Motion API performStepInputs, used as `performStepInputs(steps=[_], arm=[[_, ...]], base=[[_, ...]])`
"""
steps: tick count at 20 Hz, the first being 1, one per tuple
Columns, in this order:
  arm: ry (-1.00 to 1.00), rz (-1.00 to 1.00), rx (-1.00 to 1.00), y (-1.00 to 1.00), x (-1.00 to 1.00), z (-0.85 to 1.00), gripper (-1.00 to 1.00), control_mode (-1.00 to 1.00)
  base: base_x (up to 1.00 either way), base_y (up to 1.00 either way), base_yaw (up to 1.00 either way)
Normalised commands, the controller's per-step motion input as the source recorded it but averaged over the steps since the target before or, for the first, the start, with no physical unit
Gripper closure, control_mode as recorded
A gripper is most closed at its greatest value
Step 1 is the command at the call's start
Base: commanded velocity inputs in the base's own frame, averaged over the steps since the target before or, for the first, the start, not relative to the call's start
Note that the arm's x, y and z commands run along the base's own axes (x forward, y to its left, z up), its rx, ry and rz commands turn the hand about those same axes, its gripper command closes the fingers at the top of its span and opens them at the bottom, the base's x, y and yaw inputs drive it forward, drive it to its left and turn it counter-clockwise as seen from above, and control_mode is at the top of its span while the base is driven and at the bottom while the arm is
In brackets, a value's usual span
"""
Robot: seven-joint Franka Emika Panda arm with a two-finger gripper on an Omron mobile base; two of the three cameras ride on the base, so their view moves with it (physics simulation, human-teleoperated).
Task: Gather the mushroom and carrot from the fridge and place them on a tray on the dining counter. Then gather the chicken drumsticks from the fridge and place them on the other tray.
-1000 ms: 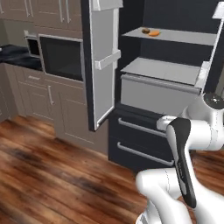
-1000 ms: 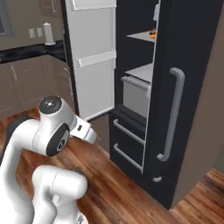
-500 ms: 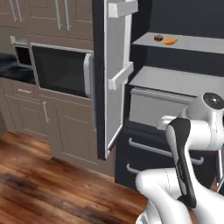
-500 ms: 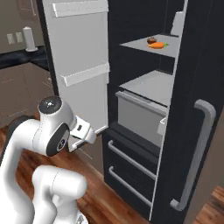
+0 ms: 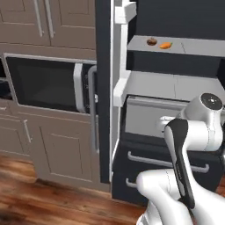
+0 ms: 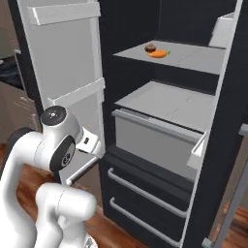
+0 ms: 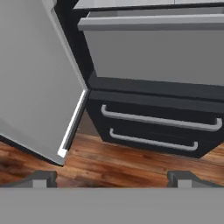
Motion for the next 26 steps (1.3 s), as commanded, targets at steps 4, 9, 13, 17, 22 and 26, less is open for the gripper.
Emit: performStepInputs(steps=[4, 9, 13, 17, 22, 26], arm=[[0.00, 0.00, 0.00, 0.00, 0.00, 0.00, -1.00, 1.00], [0.00, 0.00, 0.00, 0.00, 0.00, 0.00, -1.00, 1.00], [0.00, 0.00, 0.00, 0.00, 0.00, 0.00, -1.00, 1.00], [0.00, 0.00, 0.00, 0.00, 0.00, 0.00, -1.00, 1.00], [0.00, 0.00, 0.00, 0.00, 0.00, 0.00, -1.00, 1.00], [0.00, 0.00, 0.00, 0.00, 0.00, 0.00, -1.00, 1.00]], base=[[0.20, 0.00, -0.44], [0.50, 0.00, -0.41], [0.64, 0.00, -0.40], [0.75, 0.09, -0.36], [0.72, 0.19, -0.26], [0.75, 0.21, -0.18]])
